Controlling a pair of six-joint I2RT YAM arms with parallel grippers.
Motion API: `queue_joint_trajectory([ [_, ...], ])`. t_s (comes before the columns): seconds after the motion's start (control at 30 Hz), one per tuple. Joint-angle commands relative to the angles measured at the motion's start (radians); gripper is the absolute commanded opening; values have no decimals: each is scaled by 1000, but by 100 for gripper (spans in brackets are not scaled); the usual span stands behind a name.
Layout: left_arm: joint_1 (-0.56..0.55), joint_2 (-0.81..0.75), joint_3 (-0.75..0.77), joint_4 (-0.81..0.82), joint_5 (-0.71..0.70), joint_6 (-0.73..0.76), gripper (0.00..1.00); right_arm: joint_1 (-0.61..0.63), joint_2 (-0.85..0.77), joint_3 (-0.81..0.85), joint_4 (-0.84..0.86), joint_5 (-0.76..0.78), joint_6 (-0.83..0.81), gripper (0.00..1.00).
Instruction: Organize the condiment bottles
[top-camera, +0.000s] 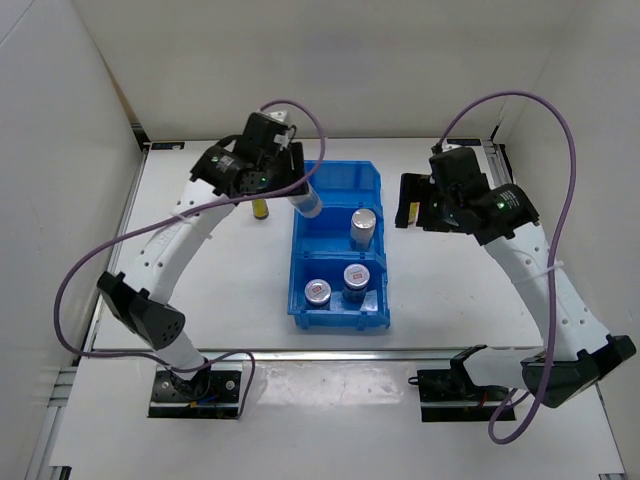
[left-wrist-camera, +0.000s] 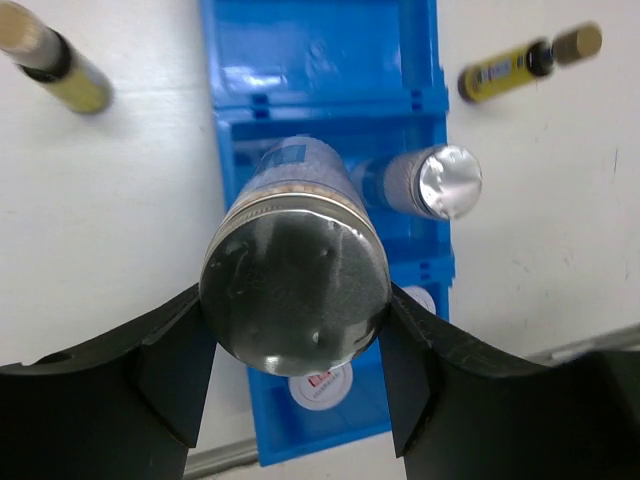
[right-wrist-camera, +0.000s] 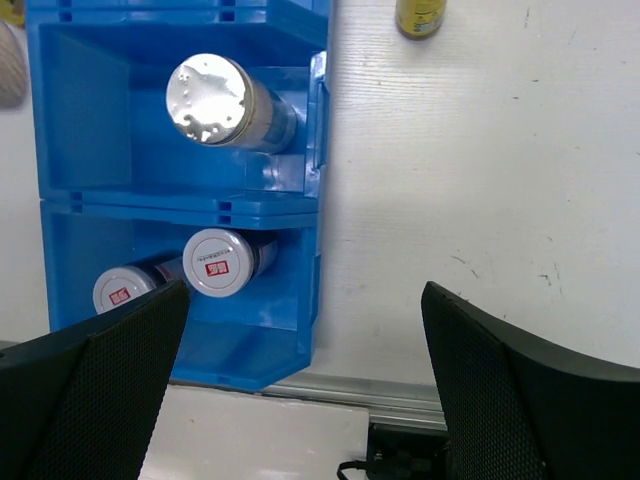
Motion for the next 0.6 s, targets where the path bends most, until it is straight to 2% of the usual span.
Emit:
queue_joint_trajectory([
  [0.0,-58,45,12,2,39,-28,26,-28,-21,-27,-6,-27,-17,100],
  [0.1,-103,82,12,2,9,-28,26,-48,-44,-50,-6,-27,-17,100],
  [0.23,-114,166,3,2,-26,-28,34,-84,-68,-70,-6,-47,-35,100],
  [0.27,-114,179,3,2,-26,-28,43,-95,-79,-79,-6,-47,-35,100],
  [0.3,-114,193,3,2,-35,-28,47,-95,-88,-88,-6,-56,-35,100],
  [0.4,-114,243,3,2,-46,-37,47,-115,-97,-114,-6,-56,-45,100],
  [0.5,-123,274,3,2,-69,-37,52,-126,-107,-148,-15,-79,-33,100],
  [0.53,-123,286,3,2,-69,-37,57,-137,-107,-165,-15,-79,-19,100],
  [0.57,-123,286,3,2,-78,-37,68,-137,-116,-183,-15,-89,19,100],
])
